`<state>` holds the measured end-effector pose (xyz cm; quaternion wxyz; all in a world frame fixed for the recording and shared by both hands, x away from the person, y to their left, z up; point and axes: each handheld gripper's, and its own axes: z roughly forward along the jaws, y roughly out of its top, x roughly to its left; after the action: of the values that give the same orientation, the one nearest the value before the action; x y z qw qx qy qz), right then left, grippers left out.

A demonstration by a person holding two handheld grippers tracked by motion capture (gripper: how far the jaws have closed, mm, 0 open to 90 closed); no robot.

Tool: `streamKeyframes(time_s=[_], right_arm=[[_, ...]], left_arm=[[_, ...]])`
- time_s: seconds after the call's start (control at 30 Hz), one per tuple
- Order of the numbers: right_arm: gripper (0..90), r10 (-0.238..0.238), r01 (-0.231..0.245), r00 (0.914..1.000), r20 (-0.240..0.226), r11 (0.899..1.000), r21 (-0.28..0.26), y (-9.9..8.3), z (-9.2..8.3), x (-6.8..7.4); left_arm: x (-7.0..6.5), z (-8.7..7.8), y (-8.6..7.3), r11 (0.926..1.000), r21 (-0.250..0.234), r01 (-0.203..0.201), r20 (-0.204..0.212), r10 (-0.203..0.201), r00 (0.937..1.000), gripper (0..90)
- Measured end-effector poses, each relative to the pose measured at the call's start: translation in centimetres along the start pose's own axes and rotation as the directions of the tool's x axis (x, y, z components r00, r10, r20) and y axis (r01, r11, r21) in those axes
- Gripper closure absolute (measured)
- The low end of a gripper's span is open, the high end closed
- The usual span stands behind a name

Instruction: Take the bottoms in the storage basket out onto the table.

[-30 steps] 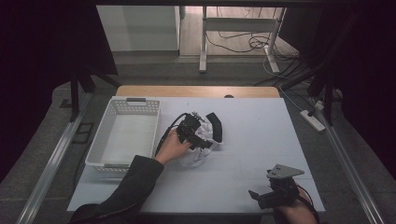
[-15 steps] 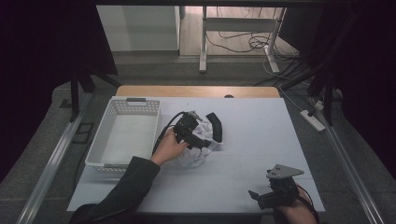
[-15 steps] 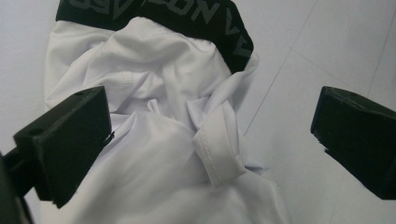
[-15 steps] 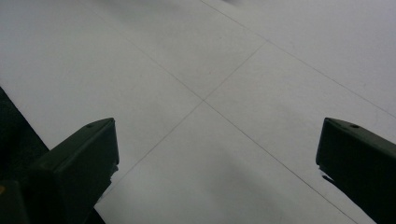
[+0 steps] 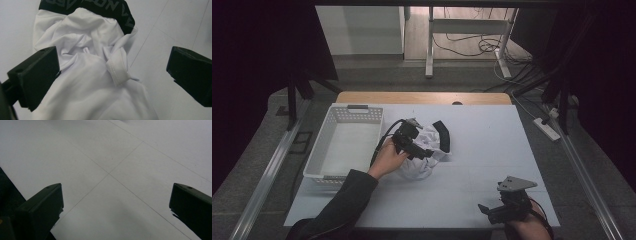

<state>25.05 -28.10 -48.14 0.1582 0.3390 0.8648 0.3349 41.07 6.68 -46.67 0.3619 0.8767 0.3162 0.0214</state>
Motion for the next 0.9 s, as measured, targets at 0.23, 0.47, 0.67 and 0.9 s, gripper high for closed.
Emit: streamKeyframes(time_s=[0.23, 0.47, 0.67, 0.9], right_arm=[[0.0, 0.000, 0.000, 1.0000, 0.001, 1.000, 0.001, 0.0, 0.0, 0.0], [0.0, 0.000, 0.000, 1.0000, 0.000, 1.000, 0.000, 0.0, 0.0, 0.0], [0.0, 0.000, 0.000, 1.0000, 0.000, 1.000, -0.002, 0.0, 0.0, 0.0], [0.0, -0.001, 0.001, 1.0000, 0.001, 1.000, -0.003, 0.0, 0.0, 0.0]], left_arm=[[0.1, -0.9, -0.5, 0.9999, -0.011, 0.007, -0.015, -0.007, 0.9999, 0.0], [0.4, -1.9, -1.1, 0.9997, -0.019, 0.016, -0.025, -0.017, 0.9995, 0.0], [0.3, -2.8, -1.4, 0.9993, -0.036, 0.010, -0.026, -0.011, 0.9996, 0.0], [0.2, -3.5, -1.9, 0.9988, -0.049, 0.002, -0.024, -0.003, 0.9997, 0.0]])
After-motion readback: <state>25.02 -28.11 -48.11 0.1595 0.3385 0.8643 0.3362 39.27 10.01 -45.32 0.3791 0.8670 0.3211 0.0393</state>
